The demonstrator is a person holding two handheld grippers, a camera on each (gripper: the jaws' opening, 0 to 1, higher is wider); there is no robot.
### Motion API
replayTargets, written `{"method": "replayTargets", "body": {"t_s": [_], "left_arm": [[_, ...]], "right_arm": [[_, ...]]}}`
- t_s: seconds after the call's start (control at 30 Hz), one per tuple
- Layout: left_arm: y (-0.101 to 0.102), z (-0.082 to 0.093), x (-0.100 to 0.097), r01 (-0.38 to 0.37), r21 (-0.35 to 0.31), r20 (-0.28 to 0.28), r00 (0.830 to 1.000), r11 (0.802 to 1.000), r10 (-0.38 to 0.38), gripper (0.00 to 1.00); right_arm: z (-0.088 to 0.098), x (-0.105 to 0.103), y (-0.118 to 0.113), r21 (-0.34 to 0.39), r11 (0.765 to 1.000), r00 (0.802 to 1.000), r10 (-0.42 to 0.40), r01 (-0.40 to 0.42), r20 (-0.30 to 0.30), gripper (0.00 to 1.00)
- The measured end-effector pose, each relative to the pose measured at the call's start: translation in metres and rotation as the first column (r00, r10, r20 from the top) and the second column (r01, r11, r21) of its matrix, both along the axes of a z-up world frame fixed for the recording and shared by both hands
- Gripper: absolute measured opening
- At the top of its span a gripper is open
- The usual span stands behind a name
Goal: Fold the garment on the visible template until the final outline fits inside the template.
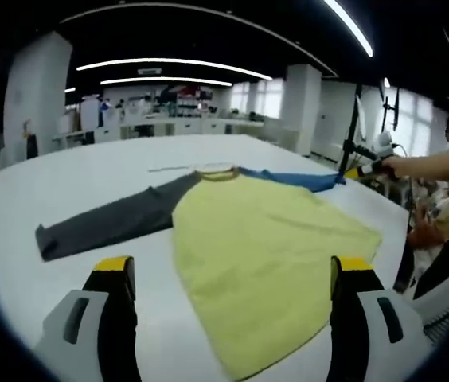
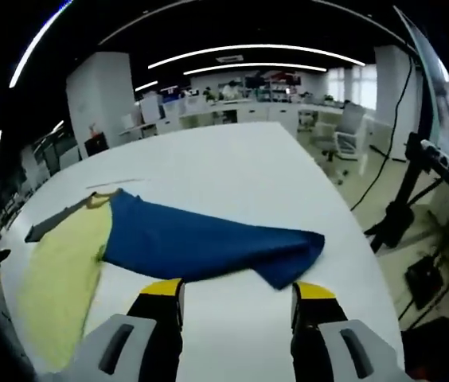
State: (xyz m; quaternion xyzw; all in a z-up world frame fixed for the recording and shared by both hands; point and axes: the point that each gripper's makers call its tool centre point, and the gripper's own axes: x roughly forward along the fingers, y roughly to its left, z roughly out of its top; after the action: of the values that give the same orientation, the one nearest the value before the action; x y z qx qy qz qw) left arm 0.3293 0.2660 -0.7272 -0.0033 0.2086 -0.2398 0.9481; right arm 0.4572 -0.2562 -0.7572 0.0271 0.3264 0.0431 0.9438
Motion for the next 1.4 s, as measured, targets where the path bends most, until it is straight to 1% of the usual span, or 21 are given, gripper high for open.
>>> {"method": "replayTargets", "body": {"t_s": [0.07,0.17,0.3,0.37,0.53,0.6,0.63,0.67,0.7,0.83,0.93,0.97,1.03,1.1,1.17,1.27,1.33,1.4], "left_arm": [[0.002,0.001,0.0,-0.011,-0.003,0.001,1.0,1.0,0.011,0.99],[0.004,0.0,-0.002,-0.019,-0.008,-0.004,1.0,1.0,0.019,0.99],[0.008,-0.001,-0.005,-0.037,-0.007,-0.015,0.999,0.999,0.037,0.99],[0.01,-0.003,-0.006,-0.044,-0.005,-0.024,0.999,0.999,0.044,0.99],[0.012,-0.005,-0.007,-0.051,0.0,-0.039,0.998,0.999,0.051,0.99],[0.011,-0.005,-0.006,-0.053,-0.002,-0.038,0.998,0.999,0.053,0.99],[0.011,-0.002,-0.005,-0.06,-0.016,-0.029,0.998,0.998,0.059,0.99],[0.011,-0.001,-0.004,-0.062,-0.019,-0.026,0.998,0.998,0.061,0.99],[0.011,-0.001,-0.004,-0.062,-0.017,-0.027,0.998,0.998,0.061,0.99],[0.012,-0.002,-0.004,-0.061,0.001,-0.031,0.998,0.998,0.061,0.99],[0.013,-0.004,-0.005,-0.067,0.004,-0.039,0.997,0.998,0.067,0.99],[0.014,-0.005,-0.006,-0.071,0.012,-0.044,0.996,0.997,0.071,0.97],[0.015,-0.005,-0.006,-0.063,0.043,-0.037,0.997,0.997,0.065,0.94],[0.014,-0.004,-0.006,-0.052,0.059,-0.035,0.998,0.997,0.054,0.95],[0.013,-0.002,-0.005,-0.049,0.053,-0.032,0.998,0.997,0.051,0.97],[0.013,-0.004,-0.004,-0.043,0.056,-0.048,0.998,0.998,0.045,0.97],[0.013,-0.005,-0.003,-0.034,0.063,-0.053,0.998,0.997,0.038,0.98],[0.012,-0.005,-0.002,-0.024,0.069,-0.062,0.998,0.997,0.029,0.98]], "right_arm": [[-0.004,0.004,-0.006,-0.001,1.0,1.0,-0.027,0.027,-0.009,0.48],[-0.012,0.008,-0.016,-0.024,0.999,0.998,-0.048,0.048,-0.03,0.44],[-0.018,0.013,-0.026,-0.019,0.997,0.996,-0.081,0.081,-0.041,0.38],[-0.02,0.015,-0.03,-0.021,0.995,0.995,-0.094,0.093,-0.044,0.36],[-0.027,0.018,-0.034,-0.013,0.993,0.992,-0.114,0.113,-0.061,0.33],[-0.03,0.019,-0.035,-0.011,0.992,0.99,-0.124,0.124,-0.066,0.31],[-0.032,0.019,-0.036,-0.008,0.992,0.989,-0.128,0.128,-0.069,0.3],[-0.035,0.019,-0.035,0.001,0.991,0.987,-0.136,0.136,-0.08,0.28],[-0.033,0.022,-0.036,-0.002,0.99,0.988,-0.142,0.142,-0.059,0.26],[-0.033,0.022,-0.036,-0.012,0.989,0.987,-0.149,0.148,-0.064,0.24],[-0.034,0.02,-0.035,-0.044,0.989,0.988,-0.142,0.14,-0.063,0.21],[-0.034,0.02,-0.036,-0.057,0.988,0.988,-0.144,0.14,-0.065,0.19],[-0.033,0.02,-0.035,-0.049,0.987,0.986,-0.154,0.15,-0.069,0.15],[-0.034,0.021,-0.033,-0.062,0.989,0.988,-0.14,0.135,-0.069,0.11],[-0.034,0.021,-0.033,-0.06,0.989,0.988,-0.14,0.136,-0.068,0.09],[-0.034,0.022,-0.034,-0.024,0.986,0.984,-0.168,0.167,-0.065,0.04],[-0.034,0.021,-0.032,-0.025,0.988,0.986,-0.153,0.152,-0.069,0.0],[-0.034,0.02,-0.032,-0.005,0.987,0.984,-0.161,0.162,-0.08,0.0]]}}
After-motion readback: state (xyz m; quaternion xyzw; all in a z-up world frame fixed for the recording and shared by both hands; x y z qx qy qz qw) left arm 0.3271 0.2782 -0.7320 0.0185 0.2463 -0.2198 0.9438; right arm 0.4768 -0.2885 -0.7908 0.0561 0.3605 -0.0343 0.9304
